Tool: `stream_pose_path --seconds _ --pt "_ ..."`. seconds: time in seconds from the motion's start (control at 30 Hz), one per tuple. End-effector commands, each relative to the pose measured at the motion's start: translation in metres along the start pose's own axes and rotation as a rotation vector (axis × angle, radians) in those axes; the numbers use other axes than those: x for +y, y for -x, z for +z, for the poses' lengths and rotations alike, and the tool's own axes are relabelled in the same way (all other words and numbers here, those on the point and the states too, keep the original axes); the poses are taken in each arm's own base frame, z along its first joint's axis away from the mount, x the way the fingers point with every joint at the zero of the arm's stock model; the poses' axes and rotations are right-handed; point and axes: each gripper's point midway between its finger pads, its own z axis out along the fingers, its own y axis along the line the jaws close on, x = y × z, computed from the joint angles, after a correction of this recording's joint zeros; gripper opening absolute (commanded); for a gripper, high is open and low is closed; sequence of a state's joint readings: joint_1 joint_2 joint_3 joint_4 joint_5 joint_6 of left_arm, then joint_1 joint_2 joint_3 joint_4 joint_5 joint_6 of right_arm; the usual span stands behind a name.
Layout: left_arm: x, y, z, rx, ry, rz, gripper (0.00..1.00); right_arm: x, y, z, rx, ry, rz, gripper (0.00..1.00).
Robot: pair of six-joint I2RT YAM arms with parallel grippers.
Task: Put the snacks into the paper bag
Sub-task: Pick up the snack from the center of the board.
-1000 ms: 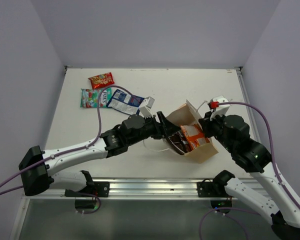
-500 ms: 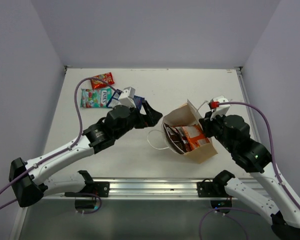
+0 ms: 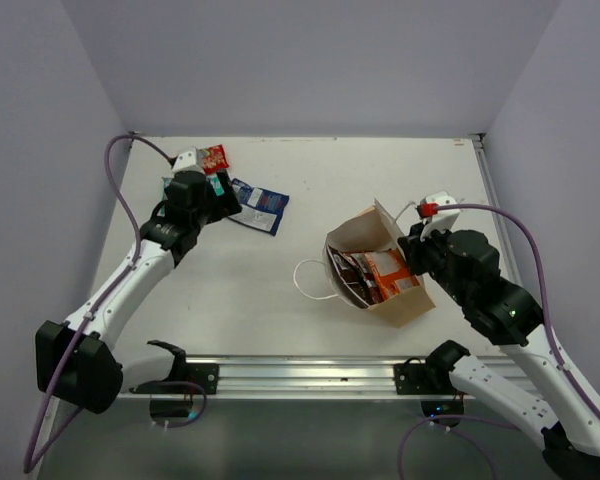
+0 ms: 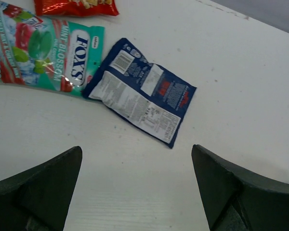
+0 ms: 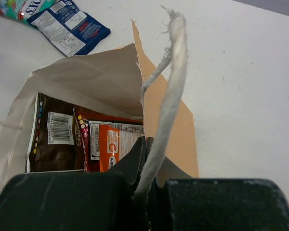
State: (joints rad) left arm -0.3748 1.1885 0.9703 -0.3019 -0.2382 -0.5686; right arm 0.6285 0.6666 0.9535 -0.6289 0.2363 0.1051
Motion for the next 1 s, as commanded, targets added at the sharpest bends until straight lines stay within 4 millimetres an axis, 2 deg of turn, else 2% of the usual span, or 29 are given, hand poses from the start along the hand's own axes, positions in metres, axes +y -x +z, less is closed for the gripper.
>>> stream_pose_path --seconds 0.0,0.03,0.1,0.13,0.2,0.23,0.3,0.33,0.53,0.63,0.67,0.73,0.8,0.83,0.87,0.97 --pt "0.035 0.013 0.020 -0.010 0.047 0.020 0.99 0.003 0.015 0.000 -0.056 0.014 -0.002 0.00" --pt "0.058 0.015 0.031 0.001 0.087 -0.013 0.99 0.004 0.015 0.000 -0.058 0.020 -0.002 0.00" --pt "0.068 0.019 0.043 0.014 0.057 -0.045 0.98 0.005 0.014 0.001 -0.056 0.026 -0.002 0.00" --pt "0.091 0.020 0.053 0.035 0.089 -0.080 0.97 0.005 0.014 0.001 -0.054 0.027 -0.004 0.00" --pt "0.101 0.030 0.062 0.050 0.035 -0.129 0.95 0.007 0.012 0.002 -0.049 0.036 -0.005 0.00" --pt "0.124 0.030 0.071 0.066 0.051 -0.179 0.94 0.007 0.012 0.002 -0.049 0.037 -0.005 0.00" --pt "0.127 0.047 0.078 0.055 -0.048 -0.228 0.90 0.007 0.010 0.004 -0.048 0.039 -0.010 0.00" --pt "0.149 0.049 0.087 0.064 -0.032 -0.267 0.90 0.008 0.010 0.005 -0.049 0.042 -0.010 0.00" --pt "0.186 0.075 0.113 0.097 -0.019 -0.240 0.88 0.011 0.011 0.005 -0.051 0.056 -0.013 0.00" --pt "0.205 0.072 0.120 0.115 0.012 -0.230 0.89 0.012 0.011 0.005 -0.052 0.061 -0.014 0.00" --pt "0.209 0.078 0.122 0.104 0.011 -0.219 0.89 0.012 0.011 0.006 -0.050 0.062 -0.017 0.00" --pt "0.221 0.071 0.129 0.132 0.015 -0.213 0.89 0.013 0.010 0.006 -0.048 0.066 -0.015 0.00" --pt "0.227 0.075 0.135 0.137 0.018 -0.198 0.89 0.013 0.011 0.006 -0.051 0.068 -0.016 0.00" --pt "0.232 0.064 0.141 0.169 0.025 -0.195 0.89 0.013 0.010 0.007 -0.050 0.068 -0.015 0.00" --pt "0.234 0.066 0.144 0.169 0.024 -0.188 0.89 0.013 0.010 0.007 -0.051 0.067 -0.016 0.00" --pt "0.237 0.054 0.157 0.196 -0.007 -0.180 0.89 0.013 0.009 0.006 -0.050 0.068 -0.016 0.00"
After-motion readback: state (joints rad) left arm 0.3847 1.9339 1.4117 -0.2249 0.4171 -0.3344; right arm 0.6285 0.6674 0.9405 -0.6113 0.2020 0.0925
